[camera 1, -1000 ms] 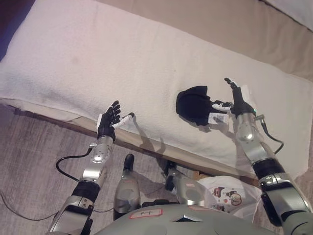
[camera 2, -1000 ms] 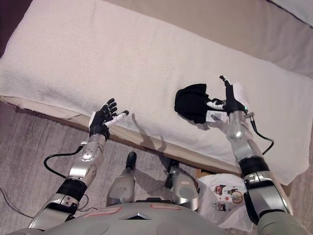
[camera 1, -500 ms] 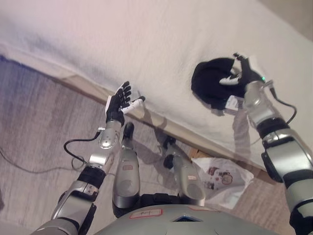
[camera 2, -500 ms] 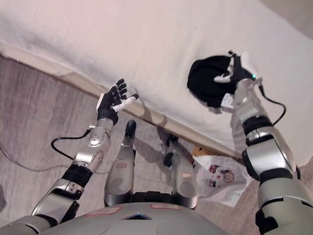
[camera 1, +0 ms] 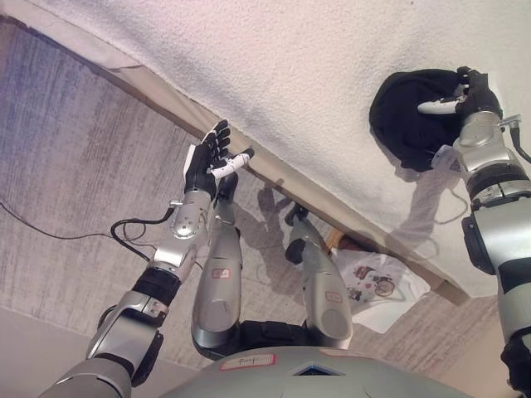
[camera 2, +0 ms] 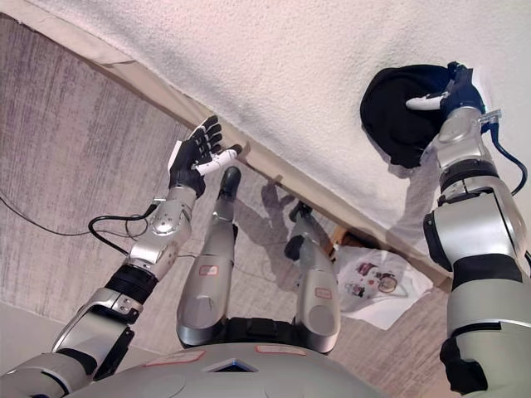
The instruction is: Put the clothes on the bed into the basket.
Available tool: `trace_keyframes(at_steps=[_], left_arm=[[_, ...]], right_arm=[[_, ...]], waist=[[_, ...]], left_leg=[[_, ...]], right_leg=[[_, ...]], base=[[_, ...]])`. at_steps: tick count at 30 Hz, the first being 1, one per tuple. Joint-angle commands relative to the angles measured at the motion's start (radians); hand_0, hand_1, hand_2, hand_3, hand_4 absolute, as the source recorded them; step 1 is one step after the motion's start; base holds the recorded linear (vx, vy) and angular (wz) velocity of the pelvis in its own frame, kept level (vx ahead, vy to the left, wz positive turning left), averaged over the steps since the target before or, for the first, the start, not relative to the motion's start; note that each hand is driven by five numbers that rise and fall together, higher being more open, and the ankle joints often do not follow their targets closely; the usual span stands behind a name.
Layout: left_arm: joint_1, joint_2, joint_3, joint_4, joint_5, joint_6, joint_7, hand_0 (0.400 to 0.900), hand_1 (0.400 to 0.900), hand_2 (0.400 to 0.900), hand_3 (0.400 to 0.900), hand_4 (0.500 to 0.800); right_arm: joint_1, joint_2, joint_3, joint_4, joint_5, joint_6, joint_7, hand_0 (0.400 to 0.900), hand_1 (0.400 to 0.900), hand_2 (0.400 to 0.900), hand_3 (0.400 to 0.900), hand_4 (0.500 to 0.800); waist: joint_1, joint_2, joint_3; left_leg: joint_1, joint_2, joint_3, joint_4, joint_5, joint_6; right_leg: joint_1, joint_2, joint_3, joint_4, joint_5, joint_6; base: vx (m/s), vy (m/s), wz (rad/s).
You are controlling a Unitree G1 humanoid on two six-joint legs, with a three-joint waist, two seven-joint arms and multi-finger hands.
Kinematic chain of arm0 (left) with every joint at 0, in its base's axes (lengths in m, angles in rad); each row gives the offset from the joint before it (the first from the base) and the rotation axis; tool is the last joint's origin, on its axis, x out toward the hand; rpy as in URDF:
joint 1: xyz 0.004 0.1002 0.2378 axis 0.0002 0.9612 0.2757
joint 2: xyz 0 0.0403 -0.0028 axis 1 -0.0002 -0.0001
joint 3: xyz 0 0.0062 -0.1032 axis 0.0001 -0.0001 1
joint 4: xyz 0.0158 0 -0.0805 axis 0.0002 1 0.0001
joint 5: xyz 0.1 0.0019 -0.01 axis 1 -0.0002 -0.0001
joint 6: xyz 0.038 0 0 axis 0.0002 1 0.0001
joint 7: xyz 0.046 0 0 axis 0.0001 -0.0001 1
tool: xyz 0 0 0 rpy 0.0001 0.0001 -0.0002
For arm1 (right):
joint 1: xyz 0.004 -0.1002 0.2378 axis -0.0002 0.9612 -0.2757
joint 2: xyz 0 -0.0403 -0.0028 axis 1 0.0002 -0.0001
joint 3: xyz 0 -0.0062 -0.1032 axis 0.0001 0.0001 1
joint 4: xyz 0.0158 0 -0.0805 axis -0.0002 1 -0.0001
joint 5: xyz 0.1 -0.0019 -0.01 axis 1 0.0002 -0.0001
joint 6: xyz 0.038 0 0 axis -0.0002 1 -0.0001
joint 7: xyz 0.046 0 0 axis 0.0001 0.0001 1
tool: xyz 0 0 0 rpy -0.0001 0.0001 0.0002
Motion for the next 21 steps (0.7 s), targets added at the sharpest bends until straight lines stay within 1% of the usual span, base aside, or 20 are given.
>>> trace_keyframes(at_steps=[1,2,3,4,5,17,21], left_arm=[[-0.030,0.007,-0.024,-0.100,-0.027,-0.065,-0.012,0.900,0.900,0.900,0.900,0.800],[-0.032,0.008,-0.026,-0.099,-0.026,-0.065,-0.013,0.900,0.900,0.900,0.900,0.800],[-0.033,0.010,-0.027,-0.096,-0.026,-0.064,-0.013,0.900,0.900,0.900,0.900,0.800],[-0.036,0.010,-0.026,-0.096,-0.027,-0.064,-0.010,0.900,0.900,0.900,0.900,0.800],[-0.038,0.011,-0.024,-0.096,-0.026,-0.065,-0.007,0.900,0.900,0.900,0.900,0.800],[-0.022,0.020,-0.002,-0.099,-0.023,-0.068,0.005,0.900,0.900,0.900,0.900,0.800],[-0.002,0.026,0.013,-0.102,-0.022,-0.069,0.009,0.900,0.900,0.900,0.900,0.800]], right_arm=[[-0.082,-0.109,0.088,0.007,0.036,0.004,0.001,0.900,0.900,0.900,0.900,0.800],[-0.087,-0.110,0.087,0.001,0.043,0.001,0.002,0.900,0.900,0.900,0.900,0.800],[-0.093,-0.108,0.093,0.004,0.044,0.002,0.004,0.900,0.900,0.900,0.900,0.800],[-0.098,-0.104,0.094,-0.001,0.048,-0.001,0.001,0.533,0.533,0.533,0.533,0.580],[-0.097,-0.099,0.097,-0.006,0.052,-0.004,0.004,0.400,0.400,0.400,0.400,0.500],[-0.103,-0.059,0.081,-0.035,0.076,-0.020,-0.014,0.400,0.400,0.400,0.400,0.500],[-0.073,-0.040,0.051,-0.081,0.084,-0.028,-0.036,0.400,0.400,0.400,0.400,0.500]], waist=[[0.025,0.012,0.024],[0.020,0.005,0.025],[0.019,0.004,0.024],[0.019,0.004,0.024],[0.016,0.002,0.023],[-0.006,-0.002,0.013],[-0.017,-0.003,-0.010]], left_leg=[[0.098,-0.013,0.081,0.060,-0.154,0.062],[0.082,-0.026,0.081,0.063,-0.131,0.066],[0.081,-0.026,0.081,0.063,-0.131,0.066],[0.083,-0.026,0.081,0.062,-0.131,0.066],[0.083,-0.027,0.081,0.060,-0.130,0.067],[0.129,-0.026,0.087,0.029,-0.119,0.065],[0.177,-0.025,0.088,-0.007,-0.108,0.065]], right_leg=[[0.016,0.007,0.074,0.164,-0.126,0.040],[0.006,-0.005,0.064,0.160,-0.109,0.033],[0.005,-0.006,0.064,0.160,-0.109,0.033],[0.004,-0.005,0.066,0.161,-0.109,0.033],[0.003,-0.006,0.066,0.160,-0.108,0.034],[0.045,0.001,0.073,0.121,-0.087,0.039],[0.093,-0.002,0.073,0.097,-0.073,0.046]], base=[[-0.04,0.032,0.08],[-0.04,0.033,0.09],[-0.05,0.037,0.08],[0.00,0.000,0.00],[0.00,0.000,0.00],[0.00,0.006,-0.01],[-0.01,0.023,-0.06]])
